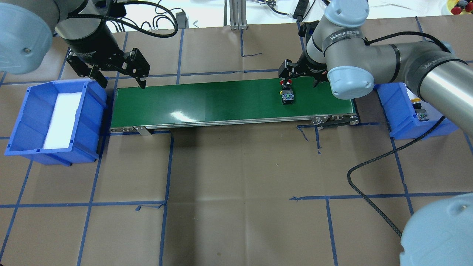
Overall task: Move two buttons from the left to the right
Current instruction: 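Lower the right gripper onto the red-capped button on the belt, then close the right gripper on the red button and lift it, then carry the red button with the right gripper into the blue bin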
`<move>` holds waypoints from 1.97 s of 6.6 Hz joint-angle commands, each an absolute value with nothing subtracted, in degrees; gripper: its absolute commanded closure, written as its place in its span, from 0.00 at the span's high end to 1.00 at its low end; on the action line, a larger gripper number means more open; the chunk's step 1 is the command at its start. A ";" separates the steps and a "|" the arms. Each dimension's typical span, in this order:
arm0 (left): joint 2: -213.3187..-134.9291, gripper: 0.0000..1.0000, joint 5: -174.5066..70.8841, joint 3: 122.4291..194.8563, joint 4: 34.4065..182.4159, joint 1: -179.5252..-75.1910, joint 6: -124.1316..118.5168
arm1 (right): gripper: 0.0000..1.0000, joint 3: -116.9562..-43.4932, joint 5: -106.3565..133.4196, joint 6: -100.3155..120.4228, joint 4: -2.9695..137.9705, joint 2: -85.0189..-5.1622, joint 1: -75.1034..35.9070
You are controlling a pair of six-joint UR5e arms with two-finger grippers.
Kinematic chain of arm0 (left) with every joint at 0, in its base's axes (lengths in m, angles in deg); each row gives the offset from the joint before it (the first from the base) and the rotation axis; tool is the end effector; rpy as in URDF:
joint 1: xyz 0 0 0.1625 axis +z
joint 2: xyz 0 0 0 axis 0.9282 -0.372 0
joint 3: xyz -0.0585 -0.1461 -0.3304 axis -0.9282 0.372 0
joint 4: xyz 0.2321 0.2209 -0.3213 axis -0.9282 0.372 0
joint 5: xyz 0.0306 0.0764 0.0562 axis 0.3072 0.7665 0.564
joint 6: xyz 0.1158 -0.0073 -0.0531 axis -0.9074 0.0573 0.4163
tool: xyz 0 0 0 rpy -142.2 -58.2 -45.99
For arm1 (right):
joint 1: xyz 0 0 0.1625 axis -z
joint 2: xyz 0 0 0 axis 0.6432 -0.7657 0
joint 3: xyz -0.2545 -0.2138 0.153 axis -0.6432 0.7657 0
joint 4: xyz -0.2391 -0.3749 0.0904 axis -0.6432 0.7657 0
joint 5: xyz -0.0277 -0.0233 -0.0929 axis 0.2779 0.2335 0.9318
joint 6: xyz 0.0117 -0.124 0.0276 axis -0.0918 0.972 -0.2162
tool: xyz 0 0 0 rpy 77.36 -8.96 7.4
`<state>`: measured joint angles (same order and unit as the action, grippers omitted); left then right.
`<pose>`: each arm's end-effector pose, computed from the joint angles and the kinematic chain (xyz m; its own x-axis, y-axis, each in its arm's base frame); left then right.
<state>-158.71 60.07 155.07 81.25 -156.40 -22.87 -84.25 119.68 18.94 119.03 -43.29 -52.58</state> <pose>-0.1153 -0.5622 0.3868 -0.9980 0.0624 -0.0050 0.0623 0.9980 0.0125 0.1774 -0.6282 0.1832 -0.9881 0.0665 -0.1385 0.0867 0.9856 -0.1455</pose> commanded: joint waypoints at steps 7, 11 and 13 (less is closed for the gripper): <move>-158.66 1.00 60.07 155.04 81.25 -156.40 -22.81 | 0.04 -83.30 124.18 19.96 115.57 -39.70 -52.34; -158.84 1.00 60.07 155.04 81.17 -156.40 -22.81 | 0.04 -70.40 127.52 33.77 97.76 -45.67 -41.94; -158.84 1.00 60.07 155.04 81.17 -156.40 -22.81 | 0.05 -66.96 126.30 47.23 97.10 -44.38 -27.53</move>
